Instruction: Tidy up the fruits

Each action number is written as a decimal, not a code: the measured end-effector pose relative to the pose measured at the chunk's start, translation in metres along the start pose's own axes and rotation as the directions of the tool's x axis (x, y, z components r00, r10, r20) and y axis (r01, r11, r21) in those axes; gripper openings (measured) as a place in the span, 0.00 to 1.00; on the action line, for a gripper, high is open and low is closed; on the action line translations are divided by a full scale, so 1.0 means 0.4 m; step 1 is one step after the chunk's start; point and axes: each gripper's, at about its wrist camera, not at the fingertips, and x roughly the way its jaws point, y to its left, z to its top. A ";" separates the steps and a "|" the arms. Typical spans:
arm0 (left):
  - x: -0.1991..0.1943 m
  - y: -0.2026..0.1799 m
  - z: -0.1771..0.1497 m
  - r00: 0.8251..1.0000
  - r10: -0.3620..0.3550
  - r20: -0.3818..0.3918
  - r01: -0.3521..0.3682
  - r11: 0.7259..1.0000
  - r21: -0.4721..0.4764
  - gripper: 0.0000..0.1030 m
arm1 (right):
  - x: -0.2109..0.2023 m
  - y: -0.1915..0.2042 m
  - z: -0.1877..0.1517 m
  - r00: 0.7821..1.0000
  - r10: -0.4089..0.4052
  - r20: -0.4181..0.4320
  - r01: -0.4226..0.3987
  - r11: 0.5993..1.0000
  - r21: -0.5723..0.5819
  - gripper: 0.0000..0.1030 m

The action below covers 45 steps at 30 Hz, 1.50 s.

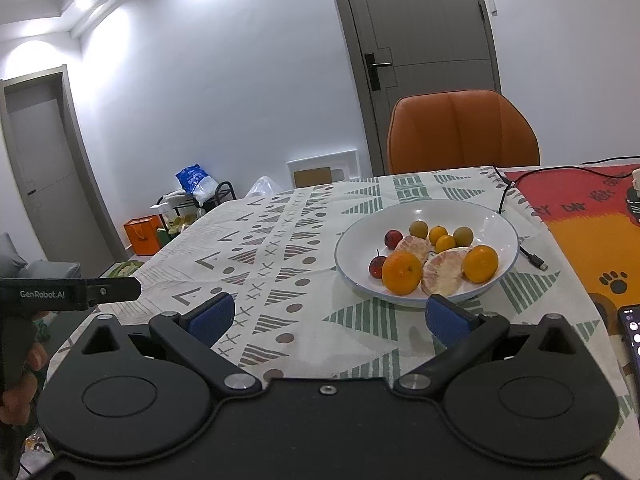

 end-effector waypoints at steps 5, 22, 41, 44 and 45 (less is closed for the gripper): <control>-0.001 0.002 0.001 1.000 0.010 0.000 -0.010 1.000 0.000 0.97 | 0.000 0.001 0.000 1.000 -0.001 -0.001 0.001 1.000 0.000 1.00; -0.002 0.004 0.002 1.000 0.020 -0.002 -0.020 1.000 0.000 1.00 | 0.001 -0.008 -0.006 1.000 -0.005 -0.005 0.005 1.000 0.003 1.00; 0.000 0.005 0.005 1.000 0.020 -0.003 -0.020 1.000 0.008 1.00 | -0.001 -0.011 -0.001 1.000 -0.009 0.001 0.009 1.000 -0.001 1.00; -0.001 0.004 0.005 1.000 0.021 -0.002 -0.021 1.000 0.001 1.00 | -0.001 -0.012 0.000 1.000 -0.010 0.001 0.010 1.000 -0.001 1.00; 0.000 0.005 0.005 1.000 0.022 -0.003 -0.022 1.000 -0.001 1.00 | 0.000 -0.011 -0.001 1.000 -0.009 0.001 0.009 1.000 -0.001 1.00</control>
